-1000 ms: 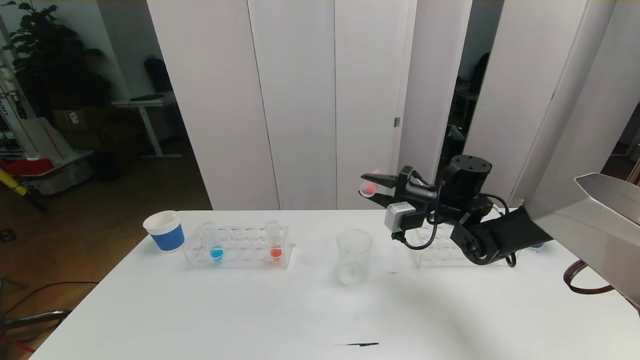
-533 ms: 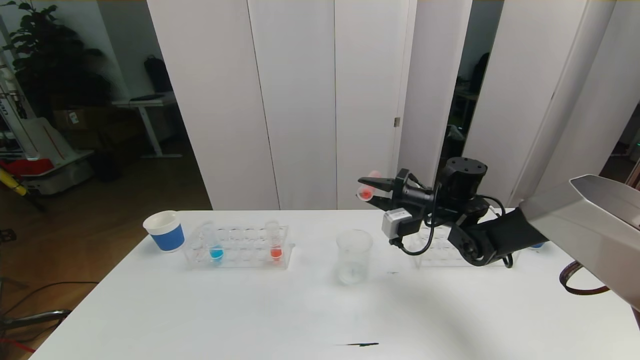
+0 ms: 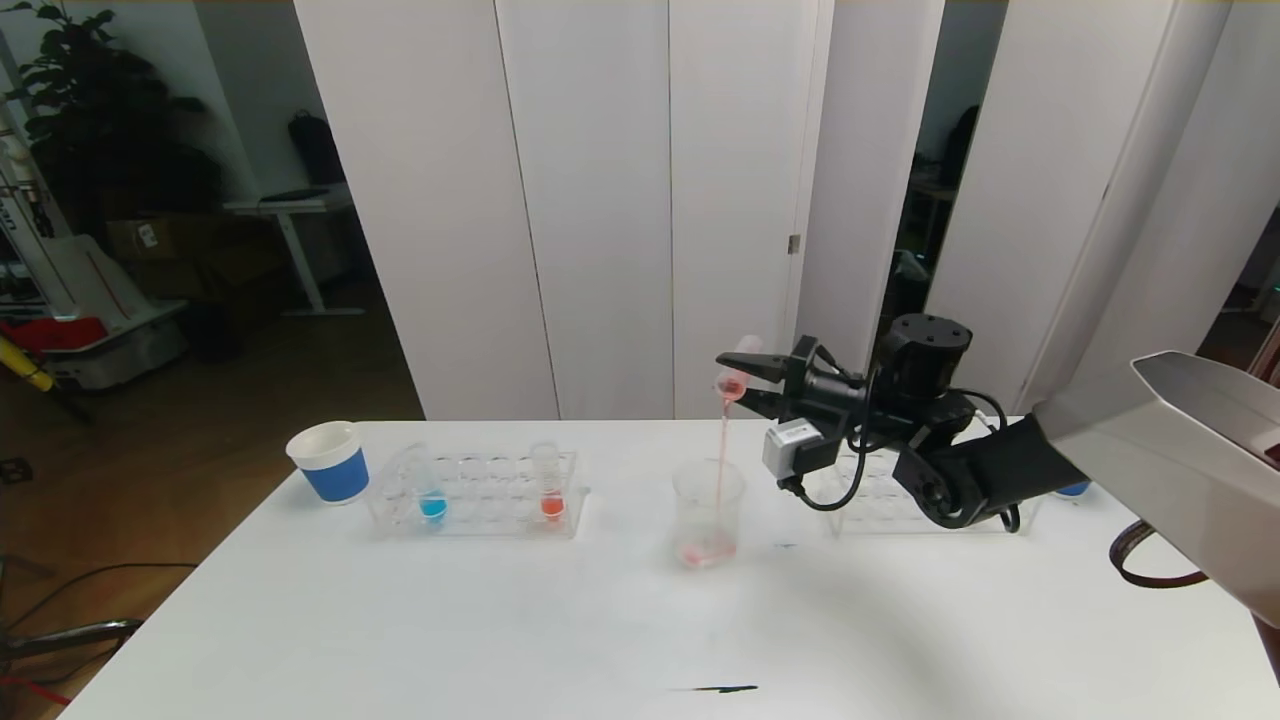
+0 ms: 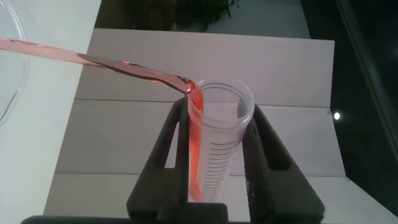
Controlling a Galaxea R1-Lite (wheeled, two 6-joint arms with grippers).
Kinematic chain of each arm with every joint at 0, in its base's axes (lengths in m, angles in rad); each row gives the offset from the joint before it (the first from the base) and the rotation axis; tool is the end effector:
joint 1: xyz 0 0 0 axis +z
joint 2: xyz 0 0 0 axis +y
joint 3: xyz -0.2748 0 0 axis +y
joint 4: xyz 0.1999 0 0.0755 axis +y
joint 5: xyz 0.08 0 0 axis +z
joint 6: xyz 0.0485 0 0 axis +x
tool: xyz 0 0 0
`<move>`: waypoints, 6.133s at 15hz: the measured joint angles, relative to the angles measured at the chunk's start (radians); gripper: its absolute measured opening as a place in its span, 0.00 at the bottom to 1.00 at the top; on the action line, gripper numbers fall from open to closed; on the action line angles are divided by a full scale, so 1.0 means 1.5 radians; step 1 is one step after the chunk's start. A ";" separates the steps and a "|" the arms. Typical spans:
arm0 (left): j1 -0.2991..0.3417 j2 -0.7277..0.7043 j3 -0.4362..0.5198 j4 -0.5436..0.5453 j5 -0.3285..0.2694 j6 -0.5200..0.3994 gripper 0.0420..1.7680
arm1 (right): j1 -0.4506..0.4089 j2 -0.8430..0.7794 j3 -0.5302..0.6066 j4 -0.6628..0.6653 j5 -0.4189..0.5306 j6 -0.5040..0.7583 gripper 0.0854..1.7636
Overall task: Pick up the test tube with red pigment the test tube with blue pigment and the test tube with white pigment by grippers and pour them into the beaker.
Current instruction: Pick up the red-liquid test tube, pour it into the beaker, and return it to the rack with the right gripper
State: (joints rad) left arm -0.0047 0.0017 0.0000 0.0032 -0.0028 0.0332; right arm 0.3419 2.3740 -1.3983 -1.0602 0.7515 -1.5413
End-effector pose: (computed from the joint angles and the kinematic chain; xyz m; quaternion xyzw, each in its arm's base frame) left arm 0.0537 -0.0004 0.0750 0.0166 0.0024 -0.0038 0.9999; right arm 0.4480 0.1946 0.0774 -0.6007 -0.3915 0.3438 0.6064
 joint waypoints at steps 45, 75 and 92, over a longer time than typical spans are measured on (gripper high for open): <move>0.000 0.000 0.000 0.000 0.000 0.000 0.99 | 0.016 -0.100 -0.013 -0.132 -0.597 0.389 0.29; 0.000 0.000 0.000 0.000 0.000 0.000 0.99 | -0.332 -0.293 0.258 0.047 -0.834 1.101 0.29; 0.000 0.000 0.000 0.000 0.000 0.000 0.99 | -0.356 -0.014 0.077 0.045 -0.800 1.112 0.29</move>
State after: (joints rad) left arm -0.0047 0.0017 0.0000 0.0032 -0.0032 0.0332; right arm -0.1923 2.3534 -1.2826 -0.9930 -0.4483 0.1270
